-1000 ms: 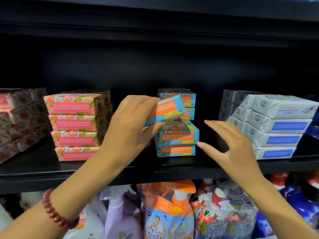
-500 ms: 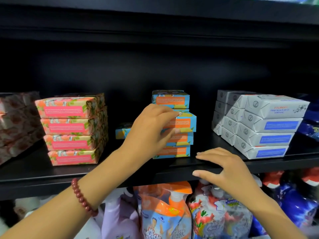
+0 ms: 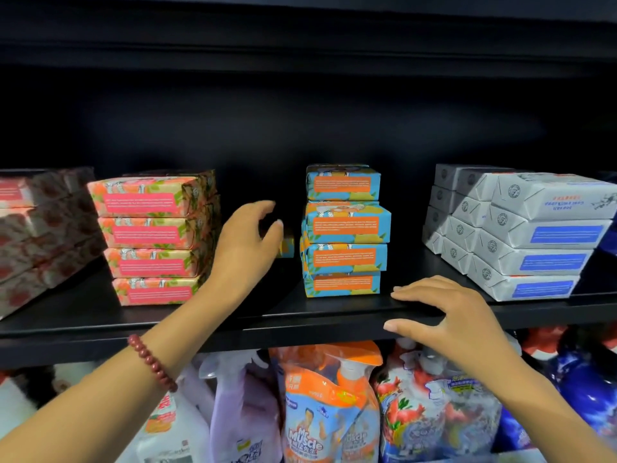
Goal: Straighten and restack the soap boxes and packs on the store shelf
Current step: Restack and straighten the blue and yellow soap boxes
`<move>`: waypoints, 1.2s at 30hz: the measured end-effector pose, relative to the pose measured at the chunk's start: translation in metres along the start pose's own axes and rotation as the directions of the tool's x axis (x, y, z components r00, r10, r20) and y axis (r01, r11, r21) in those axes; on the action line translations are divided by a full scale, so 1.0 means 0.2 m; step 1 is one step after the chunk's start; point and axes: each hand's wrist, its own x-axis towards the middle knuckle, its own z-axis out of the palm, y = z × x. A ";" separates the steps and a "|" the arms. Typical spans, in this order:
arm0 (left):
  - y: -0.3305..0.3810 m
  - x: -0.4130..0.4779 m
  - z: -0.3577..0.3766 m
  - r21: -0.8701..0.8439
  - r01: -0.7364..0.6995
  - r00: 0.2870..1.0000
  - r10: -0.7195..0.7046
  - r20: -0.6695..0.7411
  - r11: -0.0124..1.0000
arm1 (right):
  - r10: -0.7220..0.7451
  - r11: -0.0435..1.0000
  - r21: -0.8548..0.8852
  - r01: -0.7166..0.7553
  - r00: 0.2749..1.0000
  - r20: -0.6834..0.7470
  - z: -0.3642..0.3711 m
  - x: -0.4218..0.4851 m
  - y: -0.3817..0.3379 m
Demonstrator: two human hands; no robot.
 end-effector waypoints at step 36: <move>0.02 -0.31 -0.24 0.141 -0.238 0.971 0.231 0.066 0.961 | -0.020 0.999 -0.026 0.021 1.000 0.004 0.00 0.00 0.00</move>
